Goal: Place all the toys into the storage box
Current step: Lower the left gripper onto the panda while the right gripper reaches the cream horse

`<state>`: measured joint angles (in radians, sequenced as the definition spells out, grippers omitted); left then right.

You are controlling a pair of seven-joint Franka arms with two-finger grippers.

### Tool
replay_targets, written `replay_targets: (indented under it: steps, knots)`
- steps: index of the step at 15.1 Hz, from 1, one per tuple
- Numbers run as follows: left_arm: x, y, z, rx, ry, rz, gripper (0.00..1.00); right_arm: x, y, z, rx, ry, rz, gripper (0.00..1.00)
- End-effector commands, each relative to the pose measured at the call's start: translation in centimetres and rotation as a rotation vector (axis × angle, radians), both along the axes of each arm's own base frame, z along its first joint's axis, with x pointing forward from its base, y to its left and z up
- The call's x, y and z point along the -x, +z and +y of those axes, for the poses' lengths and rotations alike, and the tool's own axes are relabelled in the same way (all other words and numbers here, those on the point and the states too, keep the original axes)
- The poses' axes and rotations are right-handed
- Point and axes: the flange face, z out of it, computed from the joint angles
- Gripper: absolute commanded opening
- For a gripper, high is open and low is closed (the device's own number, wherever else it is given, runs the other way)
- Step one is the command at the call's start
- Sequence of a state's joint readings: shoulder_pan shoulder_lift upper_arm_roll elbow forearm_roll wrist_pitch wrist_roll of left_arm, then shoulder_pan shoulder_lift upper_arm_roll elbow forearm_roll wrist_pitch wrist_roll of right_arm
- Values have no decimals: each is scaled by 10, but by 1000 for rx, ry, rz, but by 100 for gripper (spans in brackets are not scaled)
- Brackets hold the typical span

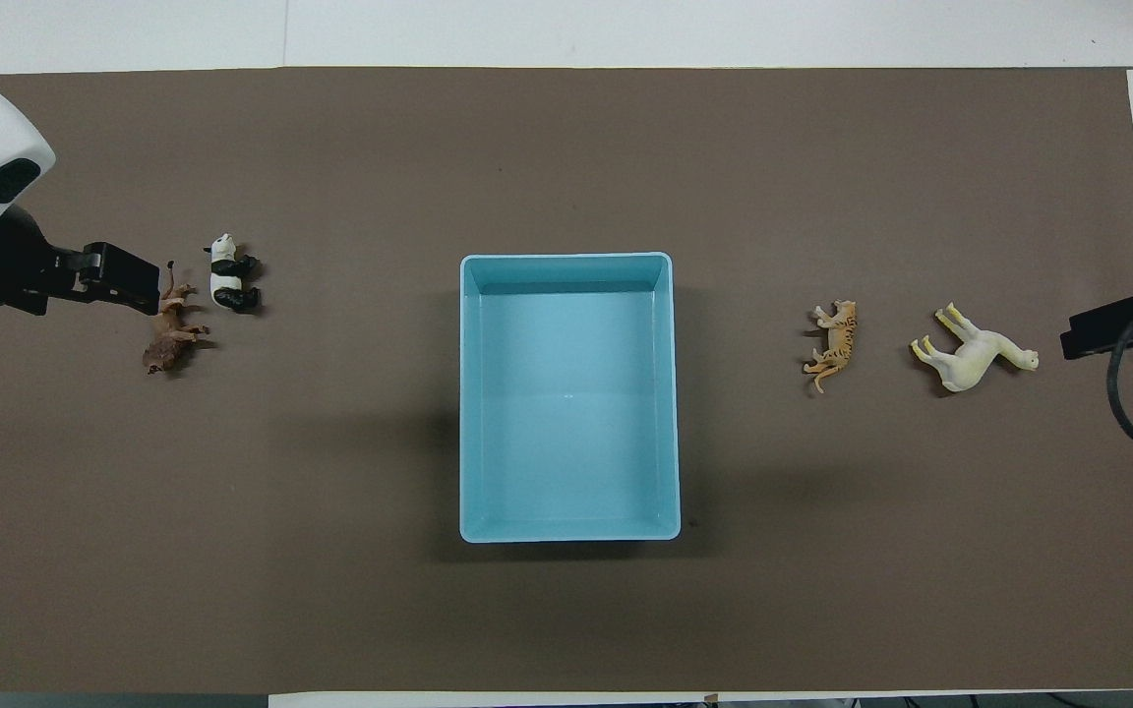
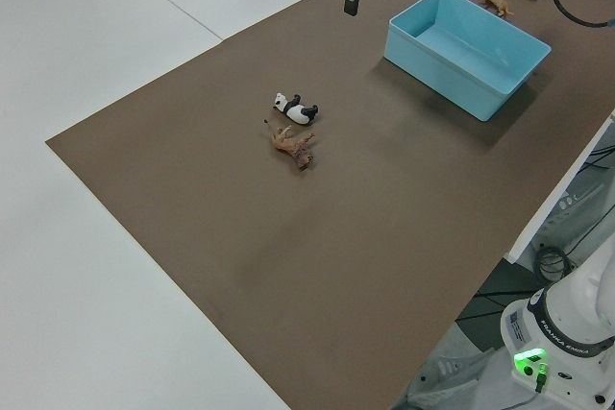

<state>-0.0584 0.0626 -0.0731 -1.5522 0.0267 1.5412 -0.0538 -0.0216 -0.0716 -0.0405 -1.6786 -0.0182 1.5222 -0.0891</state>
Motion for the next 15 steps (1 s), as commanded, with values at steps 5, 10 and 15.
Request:
replay_targets:
  steps: [5, 10, 15]
  knots:
    - [9, -1, -1, 1, 6, -17, 100, 6, 0, -4, 11, 6, -15, 100]
    - [15, -13, 0, -4, 6, -2, 100, 7, -1, -4, 11, 6, -13, 100]
    - [25, -74, 8, 7, 105, -125, 100, -9, -9, -1, 16, 17, -94, 100]
